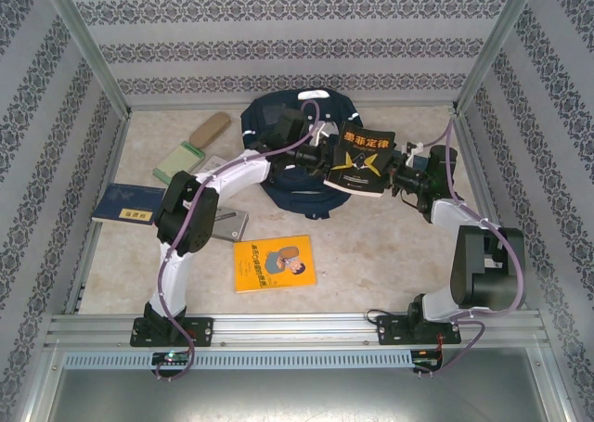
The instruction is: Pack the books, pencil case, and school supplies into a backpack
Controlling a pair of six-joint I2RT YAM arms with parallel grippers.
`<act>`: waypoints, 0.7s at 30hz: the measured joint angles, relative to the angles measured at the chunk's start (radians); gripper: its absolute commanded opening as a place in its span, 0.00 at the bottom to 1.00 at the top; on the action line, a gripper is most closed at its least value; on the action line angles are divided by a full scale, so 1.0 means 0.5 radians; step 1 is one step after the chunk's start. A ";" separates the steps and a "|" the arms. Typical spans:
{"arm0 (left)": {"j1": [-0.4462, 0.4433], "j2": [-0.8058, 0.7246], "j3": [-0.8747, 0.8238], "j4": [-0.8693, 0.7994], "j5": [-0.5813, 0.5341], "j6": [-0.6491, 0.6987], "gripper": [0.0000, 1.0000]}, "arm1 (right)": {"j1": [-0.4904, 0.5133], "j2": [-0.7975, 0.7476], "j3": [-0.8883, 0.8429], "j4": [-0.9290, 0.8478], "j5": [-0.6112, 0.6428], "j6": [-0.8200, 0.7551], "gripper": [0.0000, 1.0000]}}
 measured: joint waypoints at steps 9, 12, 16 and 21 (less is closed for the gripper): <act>0.112 0.024 0.541 -1.009 -0.702 0.947 0.46 | -0.039 -0.164 -0.001 -0.403 0.249 -0.234 0.00; 0.102 0.067 0.606 -1.164 -0.877 1.170 0.48 | -0.051 -0.178 -0.001 -0.496 0.303 -0.290 0.00; 0.064 0.156 0.614 -1.298 -1.084 1.404 0.50 | -0.078 -0.186 -0.008 -0.592 0.370 -0.316 0.00; -0.009 0.282 0.616 -1.373 -1.279 1.606 0.50 | -0.104 -0.217 -0.047 -0.635 0.430 -0.336 0.00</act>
